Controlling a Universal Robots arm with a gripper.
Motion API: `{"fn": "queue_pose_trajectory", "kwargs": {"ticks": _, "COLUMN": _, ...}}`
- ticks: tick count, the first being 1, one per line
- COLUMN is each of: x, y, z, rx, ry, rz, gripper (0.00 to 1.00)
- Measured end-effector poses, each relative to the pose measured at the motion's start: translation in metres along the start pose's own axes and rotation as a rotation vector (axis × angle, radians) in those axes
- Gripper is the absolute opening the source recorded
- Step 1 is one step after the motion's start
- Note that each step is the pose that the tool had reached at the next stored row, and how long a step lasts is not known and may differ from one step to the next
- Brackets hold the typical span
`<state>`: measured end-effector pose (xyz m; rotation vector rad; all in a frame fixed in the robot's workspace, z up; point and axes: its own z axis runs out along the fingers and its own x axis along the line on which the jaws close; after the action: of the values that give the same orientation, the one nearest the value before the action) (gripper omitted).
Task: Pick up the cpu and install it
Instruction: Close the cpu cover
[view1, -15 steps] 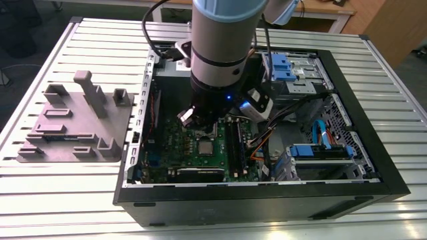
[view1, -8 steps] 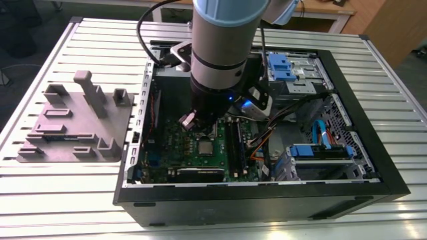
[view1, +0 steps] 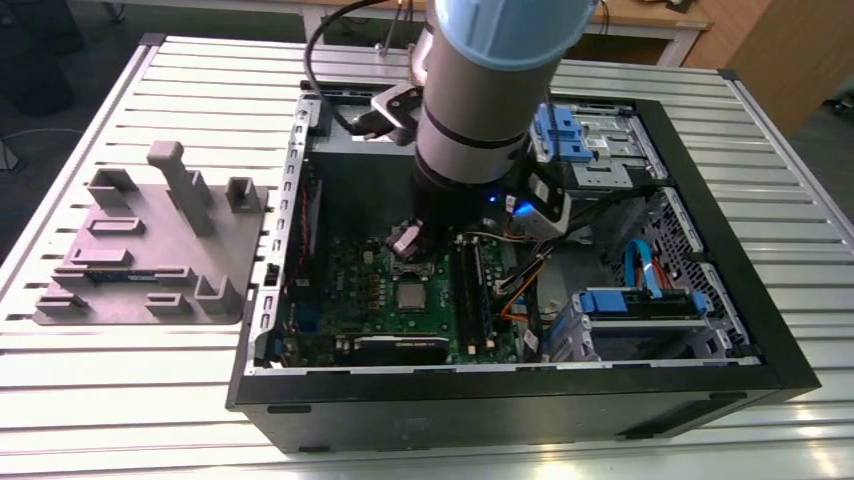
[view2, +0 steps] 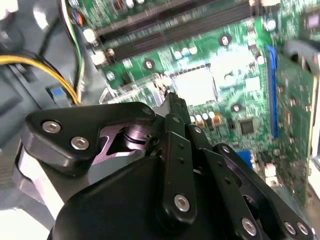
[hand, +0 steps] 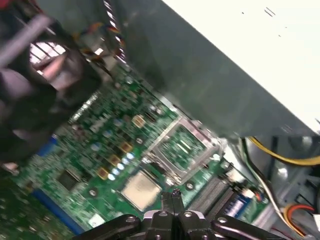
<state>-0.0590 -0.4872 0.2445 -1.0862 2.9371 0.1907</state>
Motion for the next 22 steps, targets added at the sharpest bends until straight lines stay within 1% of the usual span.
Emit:
{"fn": "queue_pose_trajectory", "kwargs": {"ticks": 2, "x": -0.0058, "y": -0.0048, "z": 0.0011, "rx": -0.0024, "ry": 0.0010, "rz": -0.001, "gripper": 0.10}}
{"fn": "queue_pose_trajectory", "kwargs": {"ticks": 4, "x": -0.0074, "y": -0.0063, "z": 0.0018, "rx": -0.0037, "ry": 0.0026, "rz": -0.015, "gripper": 0.10}}
{"fn": "queue_pose_trajectory", "kwargs": {"ticks": 11, "x": -0.0072, "y": -0.0066, "z": 0.0054, "rx": -0.0095, "ry": 0.0169, "rz": -0.140, "gripper": 0.10}}
{"fn": "queue_pose_trajectory", "kwargs": {"ticks": 15, "x": -0.0072, "y": -0.0067, "z": 0.0062, "rx": -0.0127, "ry": 0.0253, "rz": -0.212, "gripper": 0.10}}
{"fn": "queue_pose_trajectory", "kwargs": {"ticks": 16, "x": -0.0071, "y": -0.0067, "z": 0.0062, "rx": -0.0129, "ry": 0.0259, "rz": -0.218, "gripper": 0.10}}
{"fn": "queue_pose_trajectory", "kwargs": {"ticks": 22, "x": -0.0072, "y": -0.0067, "z": 0.0063, "rx": -0.0131, "ry": 0.0259, "rz": -0.218, "gripper": 0.10}}
